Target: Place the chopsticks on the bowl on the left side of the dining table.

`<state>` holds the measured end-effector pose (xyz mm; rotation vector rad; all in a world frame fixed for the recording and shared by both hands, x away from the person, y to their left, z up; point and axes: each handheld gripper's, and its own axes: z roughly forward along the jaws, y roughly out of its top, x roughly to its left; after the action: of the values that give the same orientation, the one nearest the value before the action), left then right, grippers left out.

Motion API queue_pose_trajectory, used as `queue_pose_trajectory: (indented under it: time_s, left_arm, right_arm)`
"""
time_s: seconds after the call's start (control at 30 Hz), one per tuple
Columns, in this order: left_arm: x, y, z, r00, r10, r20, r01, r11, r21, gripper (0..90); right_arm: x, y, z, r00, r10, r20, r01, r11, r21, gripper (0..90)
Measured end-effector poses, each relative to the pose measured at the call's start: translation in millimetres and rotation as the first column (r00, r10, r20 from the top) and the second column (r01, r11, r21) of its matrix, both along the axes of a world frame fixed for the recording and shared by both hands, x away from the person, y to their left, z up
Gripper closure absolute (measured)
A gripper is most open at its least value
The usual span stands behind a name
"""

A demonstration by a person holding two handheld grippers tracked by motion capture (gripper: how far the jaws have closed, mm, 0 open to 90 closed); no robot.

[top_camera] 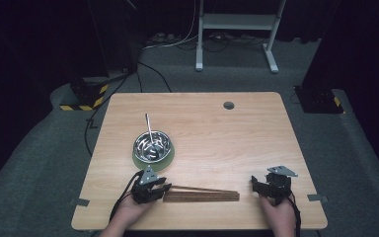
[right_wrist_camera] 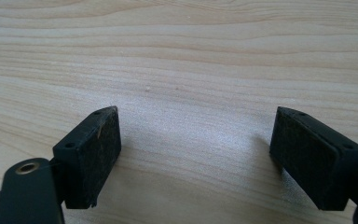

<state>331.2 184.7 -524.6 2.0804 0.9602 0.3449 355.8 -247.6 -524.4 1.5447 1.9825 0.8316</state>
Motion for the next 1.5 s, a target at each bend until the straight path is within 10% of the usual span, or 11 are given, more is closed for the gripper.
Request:
queue_pose_trajectory:
  time_s: [1.23, 1.5]
  left_arm:
    - [-2.7, 1.1, -0.7, 0.9995, 0.027, 0.013, -0.027, 0.9996, -0.006, 60.3]
    - [-1.3, -6.8, -0.8, 0.9995, 0.0, 0.032, -0.002, 0.9988, 0.048, 54.3]
  right_arm:
    - [-0.3, -0.1, -0.2, 1.0, -0.007, 0.003, 0.007, 1.0, -0.001, 16.0]
    - [-0.2, -0.3, -0.2, 0.9999, -0.013, 0.003, 0.013, 0.9999, -0.002, 16.5]
